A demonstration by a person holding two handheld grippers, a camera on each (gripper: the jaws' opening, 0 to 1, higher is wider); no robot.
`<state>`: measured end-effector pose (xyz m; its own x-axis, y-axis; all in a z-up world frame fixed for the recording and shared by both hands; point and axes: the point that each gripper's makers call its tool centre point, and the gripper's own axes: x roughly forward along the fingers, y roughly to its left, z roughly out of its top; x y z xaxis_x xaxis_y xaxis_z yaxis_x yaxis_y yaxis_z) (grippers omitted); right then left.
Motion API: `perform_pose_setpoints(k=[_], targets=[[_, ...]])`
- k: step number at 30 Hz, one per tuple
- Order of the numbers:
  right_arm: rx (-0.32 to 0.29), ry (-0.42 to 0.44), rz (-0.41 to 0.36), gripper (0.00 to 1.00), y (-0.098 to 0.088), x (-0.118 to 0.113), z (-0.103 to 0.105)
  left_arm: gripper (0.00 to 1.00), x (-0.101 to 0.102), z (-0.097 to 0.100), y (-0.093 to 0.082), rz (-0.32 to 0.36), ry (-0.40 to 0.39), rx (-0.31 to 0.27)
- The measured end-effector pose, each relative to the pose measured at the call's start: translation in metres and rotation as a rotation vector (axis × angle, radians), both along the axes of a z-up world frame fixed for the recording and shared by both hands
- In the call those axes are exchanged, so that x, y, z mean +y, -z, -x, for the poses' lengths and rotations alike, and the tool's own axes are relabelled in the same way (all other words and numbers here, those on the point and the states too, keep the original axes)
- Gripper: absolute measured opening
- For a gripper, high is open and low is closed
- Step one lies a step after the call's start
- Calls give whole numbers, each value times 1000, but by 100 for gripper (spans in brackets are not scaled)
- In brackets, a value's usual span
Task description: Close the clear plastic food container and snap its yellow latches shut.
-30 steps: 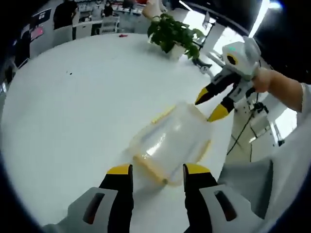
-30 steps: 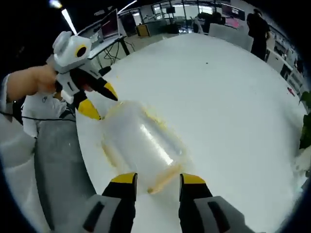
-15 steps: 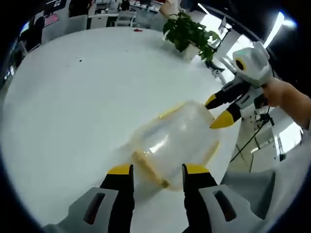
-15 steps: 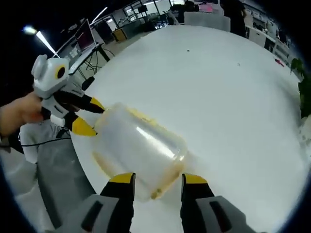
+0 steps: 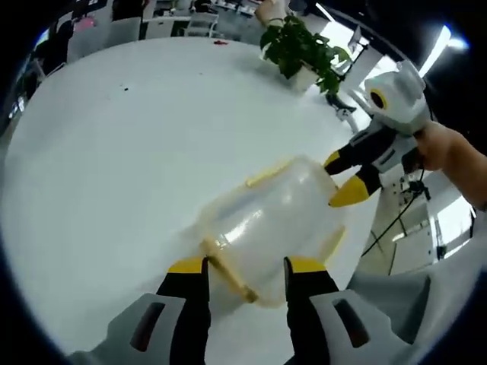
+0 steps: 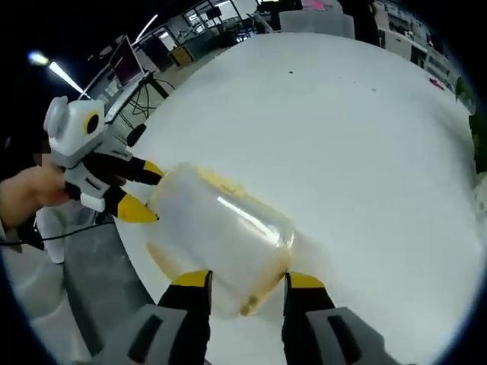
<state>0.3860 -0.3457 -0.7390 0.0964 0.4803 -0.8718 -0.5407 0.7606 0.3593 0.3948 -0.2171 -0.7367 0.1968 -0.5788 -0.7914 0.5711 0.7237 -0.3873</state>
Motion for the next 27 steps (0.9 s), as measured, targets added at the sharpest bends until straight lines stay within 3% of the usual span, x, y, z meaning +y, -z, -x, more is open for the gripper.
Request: perform_pose_setpoints(k=[2, 3, 10, 13, 16, 17, 18, 20, 27], targets=[[4, -3, 6, 35, 0, 0, 1, 35, 0, 0, -1, 0, -7, 2], [7, -1, 7, 35, 0, 0, 1, 35, -6, 6, -2, 28, -7, 37], [25, -4, 7, 33, 1, 0, 1, 34, -3, 0, 0, 12, -15, 13], [78, 26, -40, 33, 3, 0, 1, 34, -3, 0, 1, 13, -19, 16], [83, 6, -22, 31, 2, 1, 2, 34, -4, -1, 1, 30, -46, 30], [135, 1, -76, 31, 1, 12, 11, 34, -6, -3, 0, 33, -42, 18], [117, 11, -37, 31, 3, 6, 7, 34, -5, -3, 0, 21, -33, 20], [98, -30, -35, 32, 3, 4, 5, 34, -3, -3, 0, 28, -29, 21], [75, 4, -44, 33, 1, 1, 3, 36, -2, -3, 0, 27, -38, 18]])
